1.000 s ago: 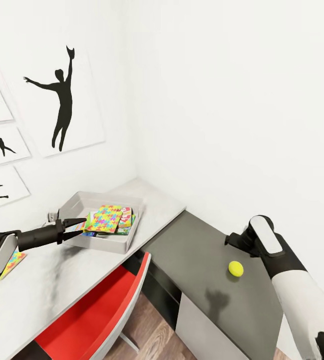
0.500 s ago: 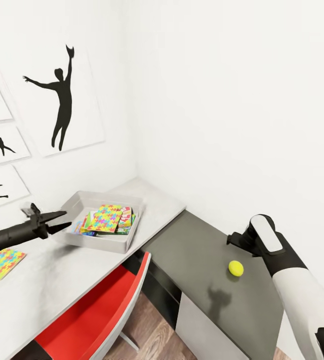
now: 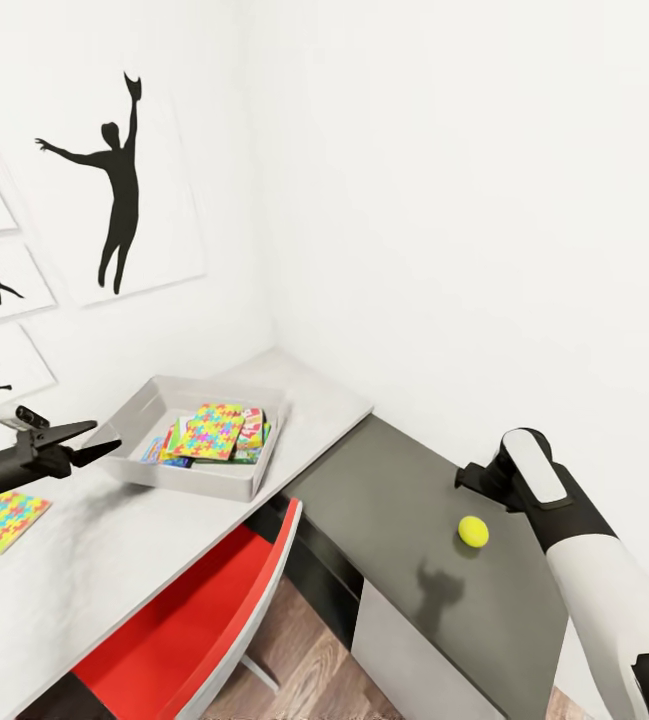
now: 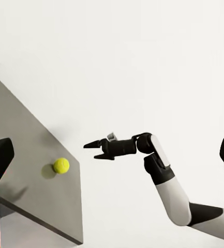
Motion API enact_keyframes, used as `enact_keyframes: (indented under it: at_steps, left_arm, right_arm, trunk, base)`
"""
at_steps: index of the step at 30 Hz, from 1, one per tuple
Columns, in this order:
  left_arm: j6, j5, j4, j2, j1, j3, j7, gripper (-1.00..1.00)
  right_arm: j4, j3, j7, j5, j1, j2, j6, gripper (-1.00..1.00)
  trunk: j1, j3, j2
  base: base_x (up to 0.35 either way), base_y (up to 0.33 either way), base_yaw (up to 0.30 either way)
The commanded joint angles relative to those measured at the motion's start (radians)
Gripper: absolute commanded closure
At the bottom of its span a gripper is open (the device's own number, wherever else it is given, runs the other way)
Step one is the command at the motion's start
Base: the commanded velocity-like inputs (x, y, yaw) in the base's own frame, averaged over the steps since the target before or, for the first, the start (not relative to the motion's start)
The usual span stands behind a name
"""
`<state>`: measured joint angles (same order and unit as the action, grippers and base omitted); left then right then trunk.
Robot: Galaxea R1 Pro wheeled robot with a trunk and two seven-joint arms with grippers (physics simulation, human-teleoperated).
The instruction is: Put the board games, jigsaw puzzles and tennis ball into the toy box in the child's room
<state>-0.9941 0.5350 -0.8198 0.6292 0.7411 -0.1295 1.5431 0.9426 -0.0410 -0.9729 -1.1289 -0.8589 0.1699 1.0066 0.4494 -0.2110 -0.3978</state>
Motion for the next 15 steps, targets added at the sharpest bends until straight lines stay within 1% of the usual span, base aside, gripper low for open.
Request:
enact_keyframes:
  at_steps: [1,6,15]
  left_arm:
    - [-0.010,0.000,0.000,0.001,0.000,0.001,0.006,-1.00]
    - [-0.009,-0.001,0.000,0.001,0.000,0.001,0.009,-1.00]
    - [0.003,-0.001,0.001,0.001,0.000,0.001,0.009,-1.00]
  right_arm:
    - [0.001,-0.003,-0.010,-0.009,-0.004,0.002,-0.003,-1.00]
    - [-0.004,-0.006,-0.009,-0.008,-0.028,0.004,-0.016,-1.00]
    - [-0.006,-0.007,-0.010,-0.007,-0.040,0.006,-0.019,-1.00]
  trunk:
    - [0.001,-0.004,-0.002]
    - [0.001,-0.012,-0.002]
    - [0.001,-0.027,-0.002]
  base:
    - [0.000,0.000,0.000]
    - [0.000,0.000,0.000]
    - [0.000,0.000,0.000]
